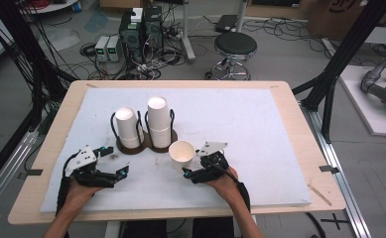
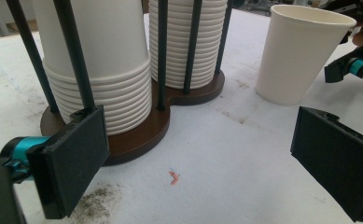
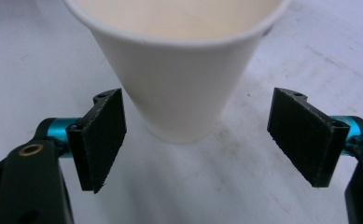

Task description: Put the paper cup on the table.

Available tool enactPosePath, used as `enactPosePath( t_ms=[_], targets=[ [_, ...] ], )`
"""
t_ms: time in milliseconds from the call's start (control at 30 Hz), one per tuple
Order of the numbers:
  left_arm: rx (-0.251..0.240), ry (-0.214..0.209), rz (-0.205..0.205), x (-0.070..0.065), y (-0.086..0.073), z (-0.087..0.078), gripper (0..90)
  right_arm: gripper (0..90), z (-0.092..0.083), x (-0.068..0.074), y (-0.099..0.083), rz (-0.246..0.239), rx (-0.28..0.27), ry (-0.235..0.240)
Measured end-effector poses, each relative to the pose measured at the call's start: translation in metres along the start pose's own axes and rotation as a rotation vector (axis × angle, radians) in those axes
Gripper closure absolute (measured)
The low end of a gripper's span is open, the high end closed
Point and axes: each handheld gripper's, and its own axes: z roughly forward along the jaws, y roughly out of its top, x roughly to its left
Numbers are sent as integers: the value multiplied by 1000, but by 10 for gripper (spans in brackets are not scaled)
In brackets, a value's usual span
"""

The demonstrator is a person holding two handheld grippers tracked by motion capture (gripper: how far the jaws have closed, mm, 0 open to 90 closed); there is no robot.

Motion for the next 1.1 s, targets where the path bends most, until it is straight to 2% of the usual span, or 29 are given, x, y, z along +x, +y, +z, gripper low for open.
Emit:
enactPosePath(
  t_ms=[167, 233, 333, 433, 800, 967, 1100],
  targets=[
    [-2, -1, 1, 0, 0, 0, 42, 202, -13, -6, -10, 15, -15, -18],
    [-4, -3, 2, 0, 0, -1, 42, 202, -19, -9, -14, 22, -39, -15],
    [-7, -2, 5, 0, 0, -1, 42, 202, -29, -15, -21, 45, -77, -14],
    [-7, 3, 10, -1, 0, -1, 42, 202, -35, -18, -27, 71, -82, -27],
    [-14, 12, 12, -2, -1, -1, 42, 202, -52, -29, -42, 111, -141, -101],
    [-27, 15, -10, 0, -1, -3, 42, 202, -58, -33, -49, 123, -171, -151],
    [-45, 25, -17, 0, -2, -4, 42, 202, -62, -38, -55, 154, -201, -166]
  ],
)
